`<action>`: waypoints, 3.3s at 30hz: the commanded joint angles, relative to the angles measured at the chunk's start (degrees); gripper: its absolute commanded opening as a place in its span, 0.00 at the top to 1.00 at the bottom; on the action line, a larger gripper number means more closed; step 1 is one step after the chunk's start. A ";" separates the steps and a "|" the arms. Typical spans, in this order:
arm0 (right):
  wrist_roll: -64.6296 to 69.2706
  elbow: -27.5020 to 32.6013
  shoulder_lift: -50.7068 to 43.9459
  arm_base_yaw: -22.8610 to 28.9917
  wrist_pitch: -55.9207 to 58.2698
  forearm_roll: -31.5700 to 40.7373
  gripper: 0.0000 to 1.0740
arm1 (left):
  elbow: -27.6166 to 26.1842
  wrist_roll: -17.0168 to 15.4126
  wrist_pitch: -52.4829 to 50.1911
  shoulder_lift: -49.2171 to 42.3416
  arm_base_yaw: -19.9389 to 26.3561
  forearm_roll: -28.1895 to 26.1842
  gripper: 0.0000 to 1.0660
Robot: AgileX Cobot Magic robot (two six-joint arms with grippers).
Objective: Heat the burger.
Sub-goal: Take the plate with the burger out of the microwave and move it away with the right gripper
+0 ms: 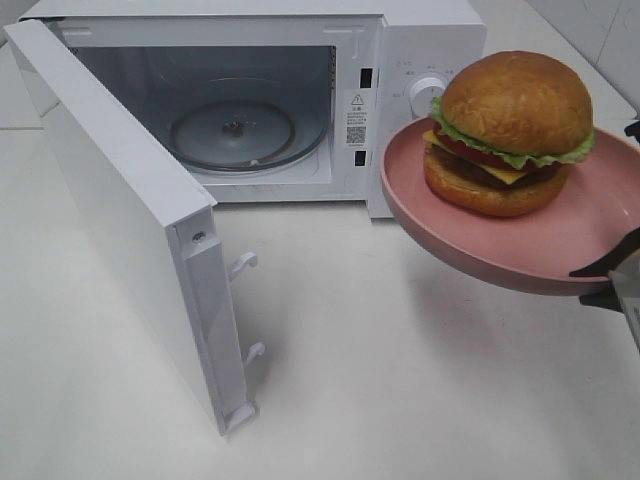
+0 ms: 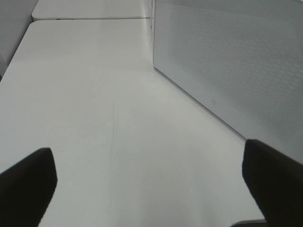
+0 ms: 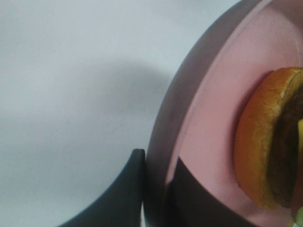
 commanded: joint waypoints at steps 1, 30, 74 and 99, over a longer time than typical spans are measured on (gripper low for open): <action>7.56 -0.29 -1.09 -0.29 -0.06 -6.99 1.00 | 0.06 -0.52 0.11 -0.29 0.23 0.23 0.06; 66.18 0.57 6.13 -0.29 14.90 -35.01 1.00 | 0.06 -0.52 0.11 -0.29 0.23 0.23 0.06; 129.72 0.57 46.93 -0.29 15.76 -46.64 0.99 | 0.06 -0.52 0.11 -0.29 0.23 0.23 0.06; 141.00 0.80 57.12 -0.29 14.38 -49.50 0.72 | 0.06 -0.52 0.11 -0.29 0.23 0.23 0.06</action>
